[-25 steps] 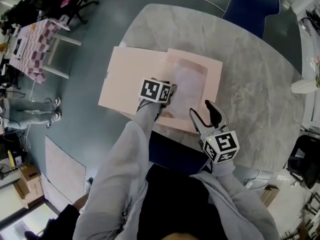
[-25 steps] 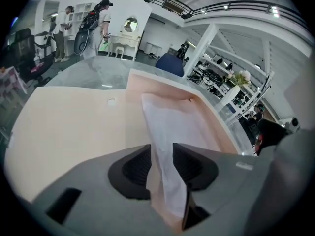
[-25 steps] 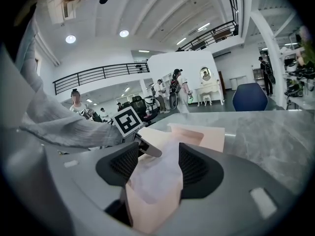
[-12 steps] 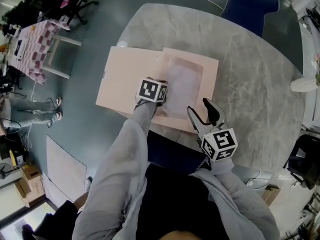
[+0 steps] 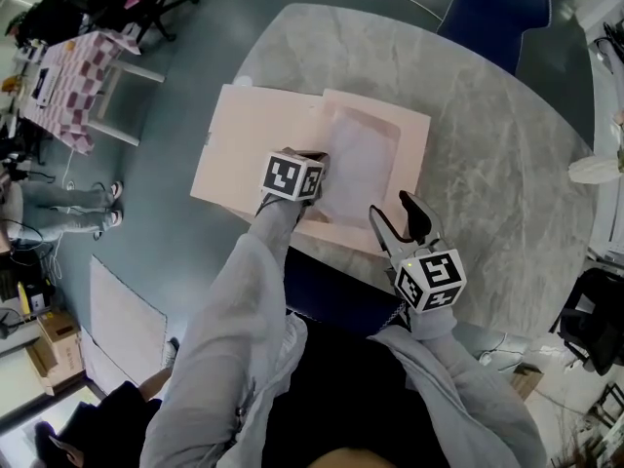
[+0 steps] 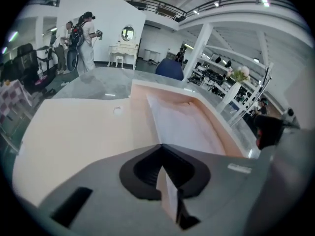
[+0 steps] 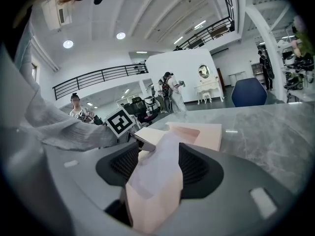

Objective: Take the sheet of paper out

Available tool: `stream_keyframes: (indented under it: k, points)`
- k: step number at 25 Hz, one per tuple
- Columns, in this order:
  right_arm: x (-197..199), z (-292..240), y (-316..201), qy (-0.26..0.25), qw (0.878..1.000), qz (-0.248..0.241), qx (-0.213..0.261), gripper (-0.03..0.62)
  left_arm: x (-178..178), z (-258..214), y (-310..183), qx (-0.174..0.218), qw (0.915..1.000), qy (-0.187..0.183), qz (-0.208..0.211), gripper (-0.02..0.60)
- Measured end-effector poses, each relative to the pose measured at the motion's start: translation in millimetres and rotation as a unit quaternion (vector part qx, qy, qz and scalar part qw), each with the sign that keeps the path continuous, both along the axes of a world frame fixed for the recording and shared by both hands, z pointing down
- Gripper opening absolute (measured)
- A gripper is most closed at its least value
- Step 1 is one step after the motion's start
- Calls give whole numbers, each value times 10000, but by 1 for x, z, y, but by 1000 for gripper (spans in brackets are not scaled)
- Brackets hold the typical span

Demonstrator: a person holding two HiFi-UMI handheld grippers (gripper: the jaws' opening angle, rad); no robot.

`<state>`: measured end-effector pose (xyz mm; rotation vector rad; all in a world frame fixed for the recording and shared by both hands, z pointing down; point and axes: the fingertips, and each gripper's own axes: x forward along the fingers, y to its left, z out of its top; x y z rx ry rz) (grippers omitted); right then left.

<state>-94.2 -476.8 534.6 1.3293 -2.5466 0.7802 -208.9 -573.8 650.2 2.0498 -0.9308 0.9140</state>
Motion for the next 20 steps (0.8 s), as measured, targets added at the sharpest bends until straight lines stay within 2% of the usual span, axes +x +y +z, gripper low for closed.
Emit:
stream_keyframes:
  k: [4,6,11,20]
  points:
    - [-4,-1,4,-7,10000,27,-30,247,-7,-21,0,-109,9934,1023,-507,3]
    - [-6,-3,6,2,10000,48,-28,247,-16,-30,2,-110,9889,1307,-694,3]
    - [-16,-11,13,121,9998,137,31,247,-49,-51,12,56,9821,1637,-926,3]
    - [-36,-31,22,362,9990,181,197,247,-103,-100,33,671,9662,2143,-1267,3]
